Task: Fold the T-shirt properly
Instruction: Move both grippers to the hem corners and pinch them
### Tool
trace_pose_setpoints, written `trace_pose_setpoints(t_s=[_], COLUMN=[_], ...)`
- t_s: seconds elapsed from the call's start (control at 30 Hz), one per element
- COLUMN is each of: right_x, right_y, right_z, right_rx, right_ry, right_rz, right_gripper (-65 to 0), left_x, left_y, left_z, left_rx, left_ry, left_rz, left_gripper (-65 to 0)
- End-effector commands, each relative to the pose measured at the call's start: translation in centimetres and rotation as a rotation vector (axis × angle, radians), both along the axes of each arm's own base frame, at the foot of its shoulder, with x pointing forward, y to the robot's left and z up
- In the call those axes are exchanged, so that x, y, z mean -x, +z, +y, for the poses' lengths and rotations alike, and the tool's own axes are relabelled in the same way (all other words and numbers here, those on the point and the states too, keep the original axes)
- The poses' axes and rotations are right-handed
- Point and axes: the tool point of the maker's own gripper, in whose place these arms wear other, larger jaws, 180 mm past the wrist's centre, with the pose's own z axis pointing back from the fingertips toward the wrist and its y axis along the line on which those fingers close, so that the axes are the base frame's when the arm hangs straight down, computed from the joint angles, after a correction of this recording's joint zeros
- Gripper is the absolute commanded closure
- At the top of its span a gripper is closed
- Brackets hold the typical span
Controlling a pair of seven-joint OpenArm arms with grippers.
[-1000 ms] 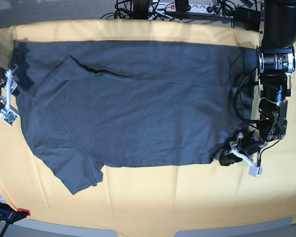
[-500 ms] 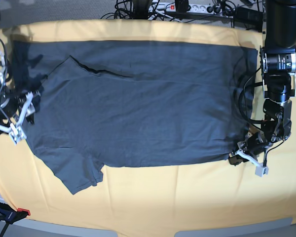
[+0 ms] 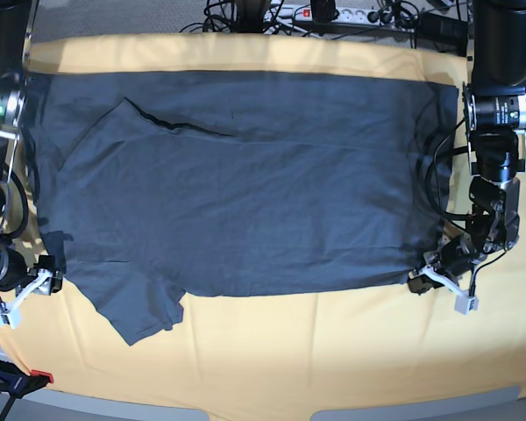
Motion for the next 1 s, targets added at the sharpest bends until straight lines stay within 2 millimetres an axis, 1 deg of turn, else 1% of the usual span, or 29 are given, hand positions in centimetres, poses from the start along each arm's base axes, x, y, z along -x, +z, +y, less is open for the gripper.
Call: trace_pose_setpoints(t_s=[0.0,0.1,0.17,0.37,0.43,0.5,0.57,0.63,0.73,0.83,0.9,0.93,0.97], right_x=[-1.5,-1.1,-0.5,1.7,2.2,2.6,2.6,2.4,1.8,1.1,0.4,0.0,-0.4], right_y=[2.5,0.9,-0.3,-4.4,-5.4,-5.9,-5.9,-5.4,-4.5,-3.6,-2.7,-2.3,-1.9], right_z=[-1.0,-1.6,-1.4,0.4,1.1,1.8,2.7,3.6,4.4,4.6,4.4,4.3,4.1], right_rx=[-0.014,-0.074,-0.1,-0.119,-0.126,-0.134,-0.16,-0.193,-0.213,-0.212,-0.21,-0.206,-0.203], right_ry=[-0.022,-0.082,-0.096,-0.076,-0.058,-0.024,0.016,0.059,0.107,0.129,0.125,0.125,0.125], right_rz=[-0.062,-0.011,0.012,0.082,0.087,0.094,0.083,0.059,0.026,0.002,-0.04,-0.067,-0.096], right_gripper=[-42.2,-42.2,-42.2,-42.2,-42.2,-42.2,-42.2,-42.2,-42.2,-42.1,-41.9,-41.1,-38.4], left_x=[0.7,0.6,0.6,0.6,0.6,0.6,0.6,0.6,0.6,0.6,0.6,0.6,0.6], left_y=[-0.7,-0.6,-0.5,-0.6,-0.5,-0.6,-0.6,-0.6,-0.5,-0.5,-0.3,-0.3,-0.2], left_z=[1.0,0.9,0.8,0.9,0.9,0.9,0.9,0.9,0.9,0.8,0.4,0.3,0.2], left_rx=[-0.054,-0.045,-0.039,-0.041,-0.041,-0.04,-0.04,-0.041,-0.04,-0.038,-0.034,-0.033,-0.031], left_ry=[-0.008,-0.005,-0.003,-0.003,-0.003,-0.003,-0.003,-0.003,-0.003,-0.012,-0.033,-0.042,-0.05], left_rz=[0.061,0.057,0.055,0.055,0.055,0.055,0.055,0.056,0.055,0.051,0.042,0.037,0.033], left_gripper=[0.0,0.0,0.0,0.0,0.0,0.0,0.0,0.0,0.0,0.0,0.0,0.0,0.0])
